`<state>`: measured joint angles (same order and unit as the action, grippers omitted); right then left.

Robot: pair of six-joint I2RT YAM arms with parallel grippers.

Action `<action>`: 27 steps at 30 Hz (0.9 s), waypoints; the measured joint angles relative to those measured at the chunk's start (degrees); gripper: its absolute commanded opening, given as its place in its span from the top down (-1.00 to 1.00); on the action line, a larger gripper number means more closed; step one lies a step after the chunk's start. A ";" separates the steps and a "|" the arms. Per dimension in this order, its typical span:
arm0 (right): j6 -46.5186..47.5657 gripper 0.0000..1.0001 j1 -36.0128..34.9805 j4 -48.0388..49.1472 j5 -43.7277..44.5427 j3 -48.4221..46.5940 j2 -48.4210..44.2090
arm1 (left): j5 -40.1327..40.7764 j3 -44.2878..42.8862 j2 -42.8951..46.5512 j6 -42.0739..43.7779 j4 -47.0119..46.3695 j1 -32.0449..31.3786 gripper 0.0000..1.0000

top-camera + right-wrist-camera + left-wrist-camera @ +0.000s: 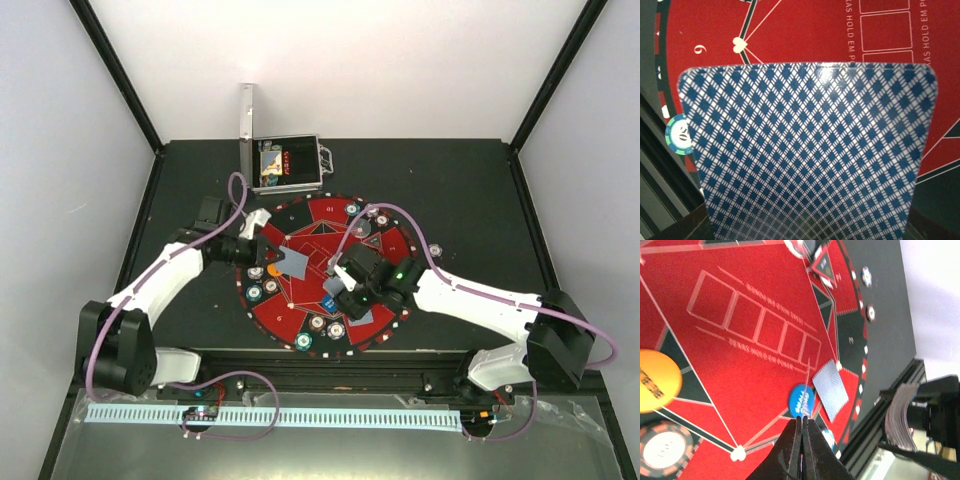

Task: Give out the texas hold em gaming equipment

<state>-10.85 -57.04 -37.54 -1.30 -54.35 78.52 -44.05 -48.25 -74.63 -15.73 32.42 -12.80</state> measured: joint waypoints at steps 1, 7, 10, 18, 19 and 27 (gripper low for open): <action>-0.02 -0.19 0.24 0.24 0.04 0.20 -0.07 | 0.04 0.00 -0.22 -0.37 -0.90 0.74 0.97; -0.02 -0.19 0.94 0.74 0.35 0.63 -0.07 | 0.00 -4.48 -12.39 -1.36 -7.32 4.63 0.97; -0.02 -0.19 1.18 1.27 0.39 0.66 -0.26 | 0.17 -8.41 -20.02 -0.90 -8.68 5.09 0.97; -0.04 -0.19 1.95 2.29 0.55 1.64 -1.77 | 1.25 -13.03 -29.46 0.44 -11.50 5.25 0.97; -0.04 -0.19 1.97 2.45 0.55 1.79 -1.77 | 1.49 -13.35 -30.10 0.70 -11.47 5.33 0.97; 0.00 -0.19 2.12 2.49 0.55 2.16 -1.77 | 3.78 -15.47 -34.23 3.74 -10.45 7.15 0.97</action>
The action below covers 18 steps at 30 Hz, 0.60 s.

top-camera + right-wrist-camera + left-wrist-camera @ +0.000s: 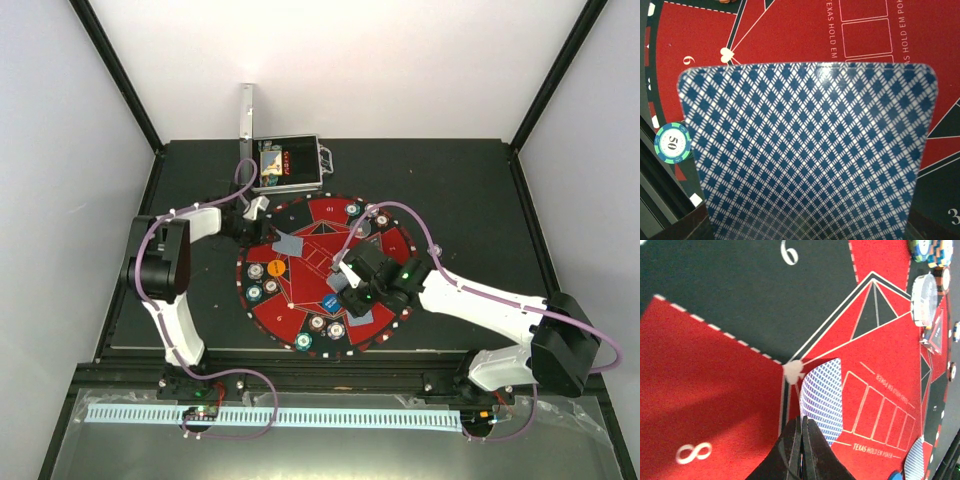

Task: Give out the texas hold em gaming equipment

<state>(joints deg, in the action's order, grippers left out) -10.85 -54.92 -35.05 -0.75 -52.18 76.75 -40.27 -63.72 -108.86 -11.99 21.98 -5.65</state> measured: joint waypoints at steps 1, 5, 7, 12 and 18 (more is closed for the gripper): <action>0.00 -0.19 0.00 0.00 0.00 0.00 0.00 | 0.17 -0.07 -0.28 0.44 0.39 0.37 0.97; 0.02 -0.19 0.00 0.00 -0.02 0.00 0.00 | 0.66 -0.83 -1.53 1.99 1.64 1.20 0.97; 0.02 -0.19 0.04 0.00 -0.02 0.00 0.00 | 1.07 -1.68 -2.34 2.91 2.49 1.46 0.97; 0.02 -0.19 0.04 -0.02 -0.02 0.02 0.00 | 2.40 -4.57 -4.50 5.14 4.61 1.46 0.97; 0.02 -0.19 0.04 -0.02 0.00 0.02 0.00 | 3.91 -5.73 -5.68 6.49 5.86 1.46 0.80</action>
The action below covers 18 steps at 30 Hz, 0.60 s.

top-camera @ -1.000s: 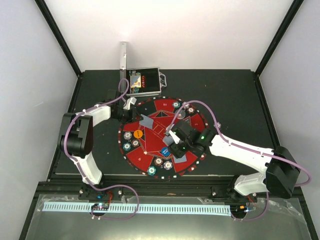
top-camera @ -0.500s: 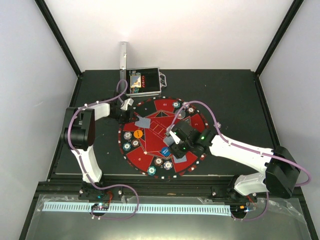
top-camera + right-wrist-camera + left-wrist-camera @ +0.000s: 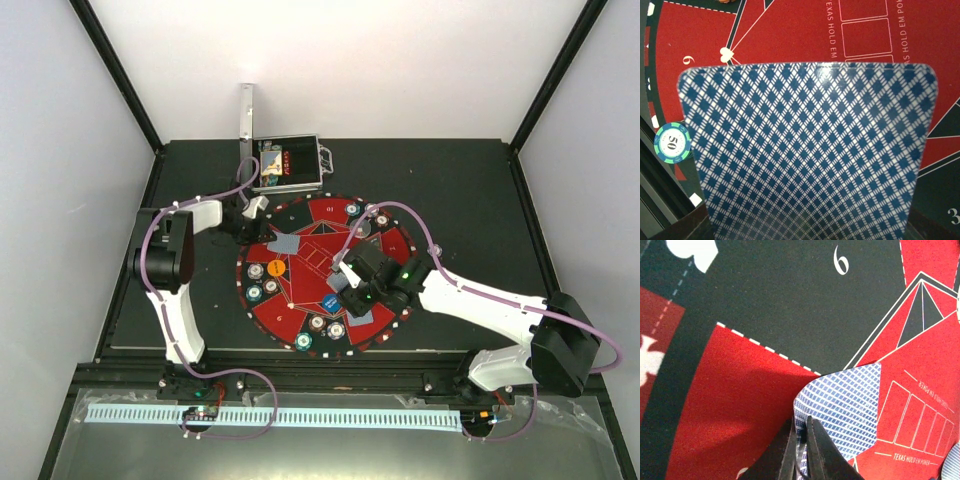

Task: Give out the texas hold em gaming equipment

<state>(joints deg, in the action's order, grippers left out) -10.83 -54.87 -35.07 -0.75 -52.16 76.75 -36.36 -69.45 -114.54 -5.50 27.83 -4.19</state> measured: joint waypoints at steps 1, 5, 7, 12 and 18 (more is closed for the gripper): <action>0.00 -0.19 0.00 -0.02 0.00 0.00 0.00 | 0.20 -0.20 0.00 0.07 0.22 0.00 0.77; 0.00 -0.19 0.00 -0.02 0.00 -0.02 0.00 | 0.59 -0.63 0.00 0.42 0.79 -0.02 0.62; 0.00 -0.19 0.00 -0.04 0.00 0.00 0.00 | 0.68 -0.70 0.09 0.39 0.92 -0.04 0.52; -0.02 -0.19 0.00 -0.07 0.13 0.00 -0.02 | 3.08 -0.70 1.42 0.42 1.75 -0.24 0.12; 0.00 -0.19 0.00 -0.42 0.28 0.00 -0.33 | 12.52 1.11 7.23 -0.72 2.86 -0.26 -0.24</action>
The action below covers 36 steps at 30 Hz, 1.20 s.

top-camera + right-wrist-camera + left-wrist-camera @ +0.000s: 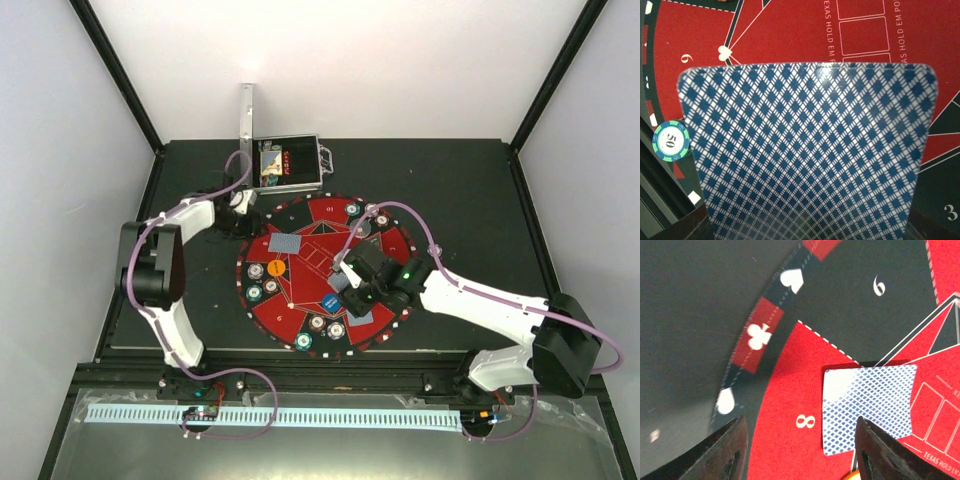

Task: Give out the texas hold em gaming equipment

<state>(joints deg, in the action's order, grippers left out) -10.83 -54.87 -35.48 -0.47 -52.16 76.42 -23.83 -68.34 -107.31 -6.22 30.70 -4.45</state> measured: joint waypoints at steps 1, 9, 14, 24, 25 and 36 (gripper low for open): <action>0.02 -0.19 0.00 -0.13 0.02 0.00 -0.09 | 1.46 0.50 1.57 -0.15 0.13 0.04 -0.27; 1.86 -0.21 0.00 -0.57 -1.73 0.13 -1.84 | 0.94 7.91 21.99 -4.02 -0.81 -0.13 -0.33; 3.61 -0.21 -0.13 -0.39 -5.01 0.13 -2.12 | -12.35 12.90 32.28 -7.34 -0.39 -4.04 -0.33; 5.88 -0.21 -1.73 -0.28 -9.07 -0.26 -0.83 | -28.55 13.70 31.47 -7.48 2.36 -18.71 -0.34; 5.86 -0.21 -1.81 -0.28 -9.16 -0.31 -0.81 | -29.22 13.53 29.92 -7.15 2.86 -19.54 -0.35; 5.77 -0.21 -2.43 -0.02 -9.38 -0.46 -0.83 | -32.68 12.87 22.03 -5.01 4.66 -25.24 -0.35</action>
<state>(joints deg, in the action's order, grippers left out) -5.06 -57.30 -35.51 -9.85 -52.62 75.59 -56.51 -55.46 -85.27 -11.22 35.35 -29.69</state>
